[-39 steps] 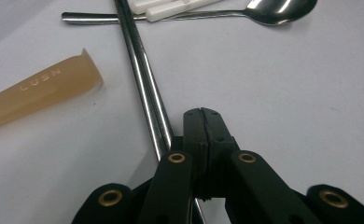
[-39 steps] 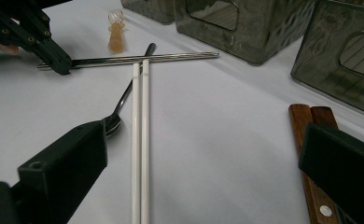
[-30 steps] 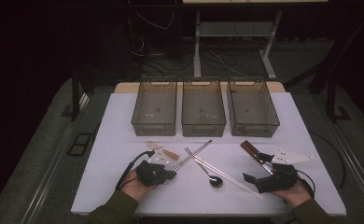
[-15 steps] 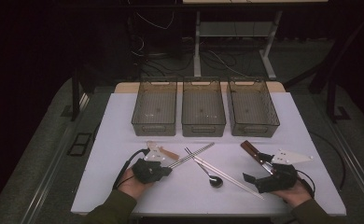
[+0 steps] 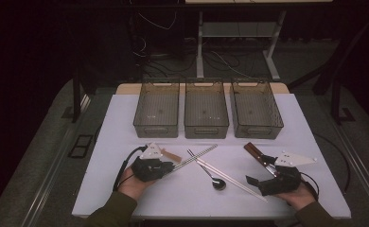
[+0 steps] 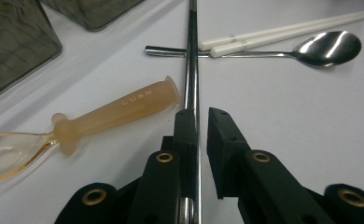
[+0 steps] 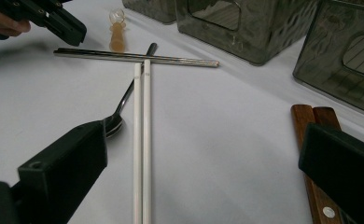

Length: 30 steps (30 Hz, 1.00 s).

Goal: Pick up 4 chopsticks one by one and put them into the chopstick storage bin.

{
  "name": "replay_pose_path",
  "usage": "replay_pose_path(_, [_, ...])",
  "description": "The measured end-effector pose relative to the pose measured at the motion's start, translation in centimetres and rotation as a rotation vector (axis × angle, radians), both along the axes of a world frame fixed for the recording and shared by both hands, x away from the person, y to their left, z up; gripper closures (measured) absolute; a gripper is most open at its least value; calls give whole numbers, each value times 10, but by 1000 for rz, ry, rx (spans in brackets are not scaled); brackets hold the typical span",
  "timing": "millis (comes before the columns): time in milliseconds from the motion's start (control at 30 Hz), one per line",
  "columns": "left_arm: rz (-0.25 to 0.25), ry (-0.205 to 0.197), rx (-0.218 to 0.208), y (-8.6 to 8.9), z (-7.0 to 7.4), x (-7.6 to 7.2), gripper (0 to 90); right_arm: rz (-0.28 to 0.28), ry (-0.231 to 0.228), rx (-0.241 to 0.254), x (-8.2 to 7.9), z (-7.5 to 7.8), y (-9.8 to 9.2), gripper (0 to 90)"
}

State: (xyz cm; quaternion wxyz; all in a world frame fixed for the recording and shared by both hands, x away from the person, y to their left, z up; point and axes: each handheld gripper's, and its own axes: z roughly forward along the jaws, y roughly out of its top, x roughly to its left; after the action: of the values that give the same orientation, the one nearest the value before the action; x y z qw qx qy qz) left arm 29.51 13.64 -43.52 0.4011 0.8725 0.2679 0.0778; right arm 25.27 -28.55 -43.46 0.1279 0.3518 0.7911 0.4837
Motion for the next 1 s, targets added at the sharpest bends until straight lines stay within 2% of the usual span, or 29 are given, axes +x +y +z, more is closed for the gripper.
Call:
replay_pose_path(167, [-15,-18,43,-7,-5,1,811,-1,1,1,0,0,0,13])
replay_pose_path(300, [-21,-28,57,-11,-8,2,811,-1,1,1,0,0,0,13])
replay_pose_path(1000, [-29,-35,50,-14,-9,3,815,-4,0,3,0,0,0,13])
